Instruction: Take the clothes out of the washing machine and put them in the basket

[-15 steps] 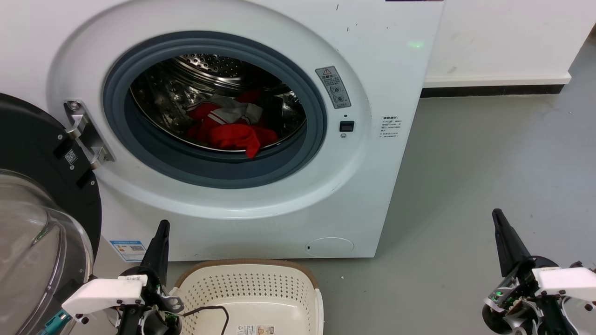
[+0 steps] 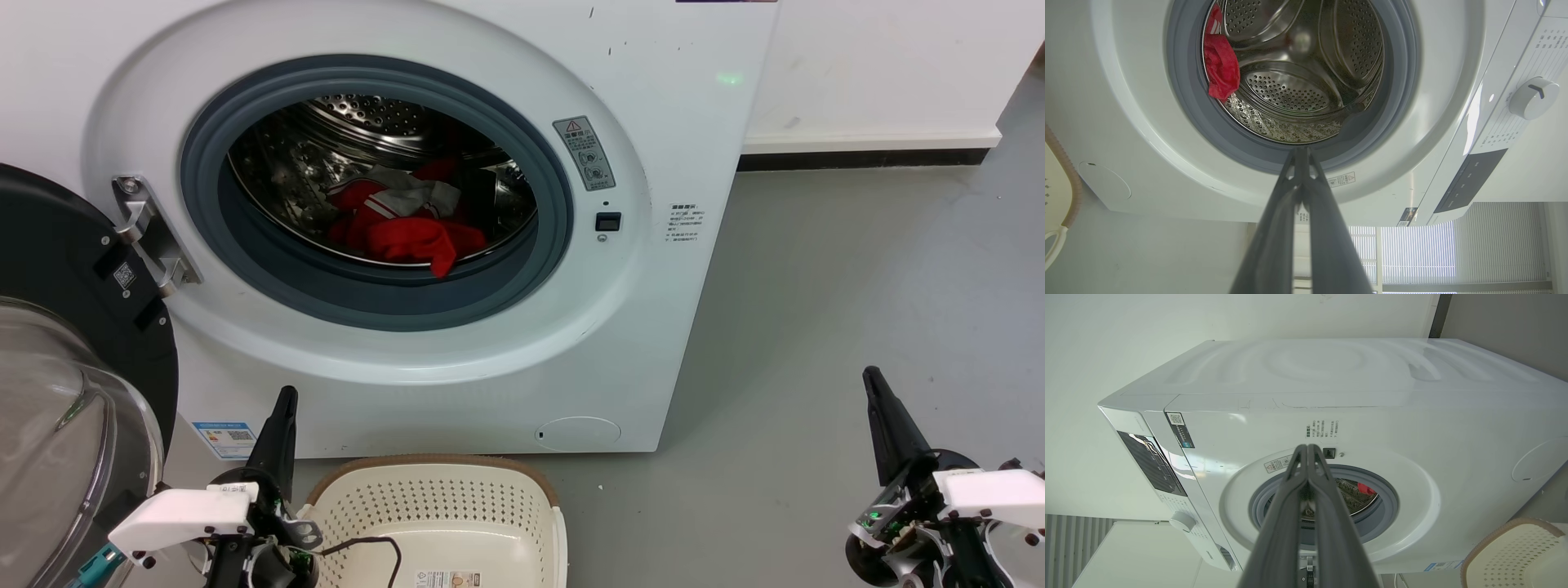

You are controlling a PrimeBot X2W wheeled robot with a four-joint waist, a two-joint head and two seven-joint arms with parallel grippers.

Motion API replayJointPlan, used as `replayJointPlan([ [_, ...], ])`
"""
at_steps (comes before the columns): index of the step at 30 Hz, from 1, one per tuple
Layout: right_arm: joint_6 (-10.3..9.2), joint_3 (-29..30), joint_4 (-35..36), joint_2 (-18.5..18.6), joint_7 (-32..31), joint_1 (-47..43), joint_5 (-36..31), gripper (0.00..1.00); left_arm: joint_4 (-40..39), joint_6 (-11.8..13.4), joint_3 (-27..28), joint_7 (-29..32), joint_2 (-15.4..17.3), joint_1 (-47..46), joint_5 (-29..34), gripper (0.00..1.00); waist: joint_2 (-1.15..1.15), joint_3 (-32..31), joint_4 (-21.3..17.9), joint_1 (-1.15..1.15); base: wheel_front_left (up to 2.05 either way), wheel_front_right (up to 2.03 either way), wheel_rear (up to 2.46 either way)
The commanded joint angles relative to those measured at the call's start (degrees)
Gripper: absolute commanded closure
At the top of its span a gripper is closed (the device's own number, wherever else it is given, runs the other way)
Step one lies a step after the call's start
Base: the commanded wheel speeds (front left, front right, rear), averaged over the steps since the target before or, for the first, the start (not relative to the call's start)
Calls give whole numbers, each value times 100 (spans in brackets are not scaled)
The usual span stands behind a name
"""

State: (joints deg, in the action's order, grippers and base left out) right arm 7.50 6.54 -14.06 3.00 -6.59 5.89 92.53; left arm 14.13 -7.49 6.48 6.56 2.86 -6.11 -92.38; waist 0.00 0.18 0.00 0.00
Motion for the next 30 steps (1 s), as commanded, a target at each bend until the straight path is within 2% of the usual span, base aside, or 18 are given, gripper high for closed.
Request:
replayJointPlan([
  [1, -2, -1, -8, -19, -4, 77, -26, 100, -5, -12, 14, 11, 3, -34, -8, 100, 0, 0, 0, 0, 0, 0, 0],
  [8, -2, -1, -8, -19, -3, 77, -26, 100, -5, -12, 14, 11, 3, -34, -8, 100, 0, 0, 0, 0, 0, 0, 0],
  [9, 0, 0, 1, 0, 3, 0, -2, 0, -2, 0, 0, -3, 0, 0, 0, 0, 0, 0, 0, 0, 0, 0, 0],
  [18, -1, -20, -109, -5, 164, -175, -227, 0, 51, 1, -20, -167, -17, 183, 233, 0, 0, 5, 6, 0, 0, 0, 0],
  [24, -1, -23, 121, -5, 334, -224, -897, 0, -163, 70, -13, -336, -15, 204, 852, 0, 0, 18, 8, 0, 0, 0, 0],
  [25, -1, -47, 257, -5, 414, -253, -1280, 0, -285, 151, -42, -416, -14, 223, 1189, 0, 0, 26, 9, 0, 0, 0, 0],
  [30, -1, -112, 473, -5, 543, -298, -1962, 0, -457, 290, -138, -544, -12, 262, 1801, 0, 0, 36, 13, 0, 0, 0, 0],
])
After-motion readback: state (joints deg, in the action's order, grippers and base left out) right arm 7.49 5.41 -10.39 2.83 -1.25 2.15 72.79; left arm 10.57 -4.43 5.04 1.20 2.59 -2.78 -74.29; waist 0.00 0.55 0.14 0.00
